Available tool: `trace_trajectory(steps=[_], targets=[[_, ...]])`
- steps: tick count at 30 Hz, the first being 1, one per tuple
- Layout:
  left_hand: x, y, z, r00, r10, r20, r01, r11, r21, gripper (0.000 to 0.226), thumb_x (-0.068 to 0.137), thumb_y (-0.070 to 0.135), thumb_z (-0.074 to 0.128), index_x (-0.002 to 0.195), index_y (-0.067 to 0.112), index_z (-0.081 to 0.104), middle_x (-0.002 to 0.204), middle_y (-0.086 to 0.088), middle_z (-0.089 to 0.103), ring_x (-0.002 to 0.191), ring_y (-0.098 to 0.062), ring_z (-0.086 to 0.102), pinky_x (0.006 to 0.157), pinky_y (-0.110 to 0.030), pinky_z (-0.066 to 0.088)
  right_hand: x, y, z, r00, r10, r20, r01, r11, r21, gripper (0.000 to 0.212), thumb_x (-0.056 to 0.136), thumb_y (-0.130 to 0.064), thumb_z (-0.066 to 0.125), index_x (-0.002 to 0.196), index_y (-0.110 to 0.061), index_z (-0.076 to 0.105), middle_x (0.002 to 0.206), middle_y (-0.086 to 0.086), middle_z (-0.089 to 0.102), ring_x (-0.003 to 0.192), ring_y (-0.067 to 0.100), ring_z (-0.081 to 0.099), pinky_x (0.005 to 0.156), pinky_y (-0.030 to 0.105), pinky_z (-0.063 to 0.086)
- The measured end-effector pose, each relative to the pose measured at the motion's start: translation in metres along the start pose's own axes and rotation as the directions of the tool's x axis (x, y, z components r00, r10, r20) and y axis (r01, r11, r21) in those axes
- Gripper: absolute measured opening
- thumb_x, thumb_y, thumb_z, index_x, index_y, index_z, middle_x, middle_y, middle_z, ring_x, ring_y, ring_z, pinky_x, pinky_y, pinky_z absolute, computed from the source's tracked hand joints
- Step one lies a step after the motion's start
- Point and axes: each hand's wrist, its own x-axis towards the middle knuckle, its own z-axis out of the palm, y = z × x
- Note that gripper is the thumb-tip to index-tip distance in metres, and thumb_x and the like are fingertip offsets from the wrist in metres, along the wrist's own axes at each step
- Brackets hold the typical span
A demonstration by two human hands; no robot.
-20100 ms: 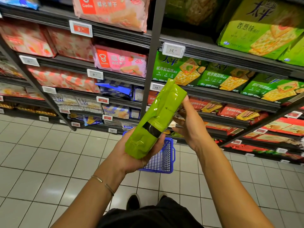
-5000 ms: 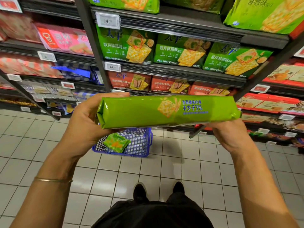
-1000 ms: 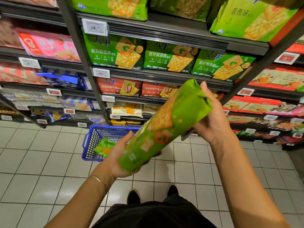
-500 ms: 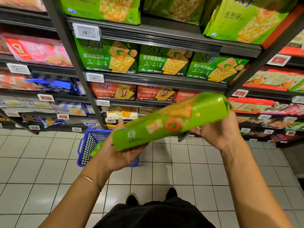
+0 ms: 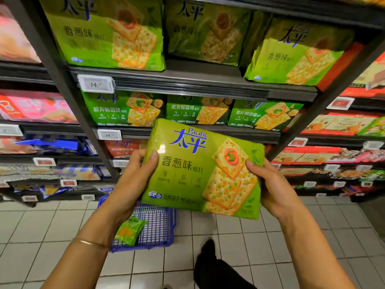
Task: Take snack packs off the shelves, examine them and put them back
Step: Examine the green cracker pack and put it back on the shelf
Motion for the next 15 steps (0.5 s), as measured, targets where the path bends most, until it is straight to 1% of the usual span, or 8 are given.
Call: trace_trajectory(steps=[1, 3, 6, 8, 9, 11, 12, 15], targets=[[0.011, 0.004, 0.002, 1.000, 0.019, -0.001, -0.019, 1.000, 0.008, 0.052, 0.088, 0.062, 0.071, 0.119, 0.022, 0.061, 0.104, -0.005, 0.078, 0.090, -0.015, 0.073, 0.072, -0.034, 0.062, 0.007, -0.006, 0.001, 0.999, -0.034, -0.009, 0.034, 0.999, -0.004, 0.049, 0.082, -0.020, 0.071, 0.131, -0.016, 0.065, 0.124, 0.012, 0.075, 0.109, 0.029, 0.074, 0.077, 0.038, 0.063], [0.034, 0.016, 0.009, 0.996, 0.082, -0.022, -0.081, 0.995, 0.055, 0.038, 0.090, 0.048, 0.066, 0.116, 0.020, 0.065, 0.104, -0.005, 0.078, 0.090, -0.016, 0.072, 0.075, -0.033, 0.060, 0.025, -0.019, 0.004, 0.991, -0.126, -0.046, 0.126, 0.992, -0.004, 0.050, 0.080, -0.019, 0.073, 0.129, -0.012, 0.065, 0.119, 0.013, 0.076, 0.106, 0.030, 0.075, 0.074, 0.037, 0.063], [0.075, 0.039, 0.022, 0.971, 0.232, -0.056, -0.213, 0.947, 0.241, 0.014, 0.105, 0.025, 0.060, 0.105, 0.019, 0.072, 0.092, 0.013, 0.079, 0.081, 0.001, 0.067, 0.072, -0.016, 0.053, 0.059, -0.043, 0.012, 0.933, -0.329, -0.145, 0.325, 0.944, -0.055, 0.055, 0.080, -0.012, 0.078, 0.131, -0.007, 0.060, 0.120, 0.015, 0.075, 0.106, 0.029, 0.074, 0.082, 0.042, 0.063], [0.103, 0.058, 0.034, 0.941, 0.332, -0.063, -0.288, 0.887, 0.361, 0.022, 0.108, 0.014, 0.054, 0.102, 0.025, 0.073, 0.084, 0.025, 0.076, 0.074, 0.014, 0.064, 0.068, -0.009, 0.048, 0.082, -0.062, 0.022, 0.854, -0.480, -0.200, 0.452, 0.875, -0.173, 0.056, 0.081, -0.013, 0.082, 0.132, -0.006, 0.057, 0.122, 0.014, 0.073, 0.108, 0.026, 0.073, 0.094, 0.043, 0.060], [0.118, 0.070, 0.041, 0.919, 0.385, -0.082, -0.323, 0.856, 0.404, 0.023, 0.108, 0.012, 0.053, 0.105, 0.024, 0.072, 0.086, 0.024, 0.076, 0.077, 0.014, 0.064, 0.072, -0.013, 0.049, 0.090, -0.072, 0.028, 0.802, -0.552, -0.231, 0.505, 0.831, -0.233, 0.062, 0.079, -0.021, 0.083, 0.132, -0.006, 0.055, 0.123, 0.014, 0.071, 0.108, 0.023, 0.071, 0.096, 0.038, 0.058], [0.146, 0.096, 0.059, 0.858, 0.496, -0.130, -0.387, 0.793, 0.471, 0.024, 0.107, 0.010, 0.054, 0.122, 0.019, 0.070, 0.105, 0.014, 0.075, 0.091, 0.006, 0.065, 0.085, -0.024, 0.052, 0.103, -0.089, 0.039, 0.688, -0.678, -0.258, 0.609, 0.733, -0.303, 0.077, 0.073, -0.038, 0.081, 0.134, -0.004, 0.050, 0.126, 0.012, 0.067, 0.106, 0.015, 0.067, 0.092, 0.028, 0.055], [0.159, 0.108, 0.069, 0.834, 0.530, -0.150, -0.413, 0.782, 0.467, 0.026, 0.107, 0.009, 0.055, 0.128, 0.019, 0.065, 0.110, 0.010, 0.073, 0.094, 0.005, 0.065, 0.086, -0.021, 0.051, 0.109, -0.097, 0.044, 0.638, -0.726, -0.257, 0.661, 0.688, -0.301, 0.078, 0.074, -0.040, 0.079, 0.135, -0.004, 0.047, 0.125, 0.009, 0.065, 0.105, 0.012, 0.065, 0.089, 0.024, 0.053], [0.189, 0.136, 0.098, 0.806, 0.543, -0.237, -0.420, 0.806, 0.417, 0.020, 0.106, 0.012, 0.058, 0.124, 0.019, 0.052, 0.105, 0.012, 0.065, 0.080, 0.019, 0.060, 0.075, -0.013, 0.047, 0.127, -0.115, 0.056, 0.539, -0.788, -0.296, 0.775, 0.602, -0.191, 0.063, 0.086, -0.022, 0.076, 0.138, -0.008, 0.043, 0.126, 0.008, 0.061, 0.110, 0.012, 0.065, 0.089, 0.023, 0.054]])
